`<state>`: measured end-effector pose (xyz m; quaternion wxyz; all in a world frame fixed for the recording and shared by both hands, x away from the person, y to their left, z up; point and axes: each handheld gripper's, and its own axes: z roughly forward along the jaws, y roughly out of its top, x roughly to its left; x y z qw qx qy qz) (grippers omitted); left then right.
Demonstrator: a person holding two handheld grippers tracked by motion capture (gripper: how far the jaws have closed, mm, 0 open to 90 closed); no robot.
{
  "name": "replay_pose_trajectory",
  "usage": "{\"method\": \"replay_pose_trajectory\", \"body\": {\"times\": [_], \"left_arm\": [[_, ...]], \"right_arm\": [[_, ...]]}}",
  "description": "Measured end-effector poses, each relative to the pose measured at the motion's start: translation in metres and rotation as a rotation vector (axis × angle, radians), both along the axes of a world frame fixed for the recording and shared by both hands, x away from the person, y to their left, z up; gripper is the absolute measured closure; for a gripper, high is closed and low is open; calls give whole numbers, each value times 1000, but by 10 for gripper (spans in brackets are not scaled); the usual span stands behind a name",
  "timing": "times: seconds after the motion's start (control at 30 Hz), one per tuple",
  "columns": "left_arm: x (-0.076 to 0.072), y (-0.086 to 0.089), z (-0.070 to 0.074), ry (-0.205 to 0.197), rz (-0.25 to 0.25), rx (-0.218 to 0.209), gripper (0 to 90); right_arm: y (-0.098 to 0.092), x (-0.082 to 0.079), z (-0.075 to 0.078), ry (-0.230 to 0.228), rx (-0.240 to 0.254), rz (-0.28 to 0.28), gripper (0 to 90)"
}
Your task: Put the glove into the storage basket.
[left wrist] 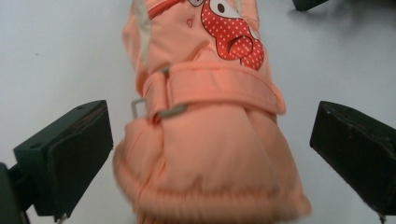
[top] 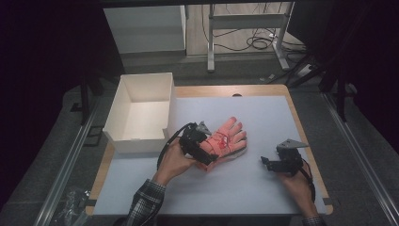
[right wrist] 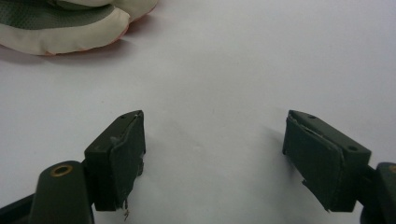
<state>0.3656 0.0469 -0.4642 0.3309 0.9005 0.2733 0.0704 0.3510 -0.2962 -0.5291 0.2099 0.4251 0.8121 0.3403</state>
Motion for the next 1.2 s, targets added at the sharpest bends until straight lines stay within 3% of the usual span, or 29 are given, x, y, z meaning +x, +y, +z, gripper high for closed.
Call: {"method": "replay_pose_trajectory", "body": {"times": [0.3,0.6,0.7,0.83,0.9,1.03,1.2], "left_arm": [[11,-18,-23,26,-3,64,0],[17,-23,-41,54,-7,106,0],[18,-25,-47,55,-10,138,0],[19,-25,-55,82,-8,140,5],[17,-27,-60,88,-7,163,24],[15,-28,-57,91,2,180,79],[11,-29,-51,96,-5,185,246]], "right_arm": [[0,0,0,-2,-1,0,213],[0,0,0,-3,-1,0,213],[0,0,0,-3,-2,0,213],[0,0,0,-3,-2,0,213],[0,0,0,-4,-2,0,213],[0,0,0,-4,-2,0,213],[0,0,0,-3,-2,-1,213]]}}
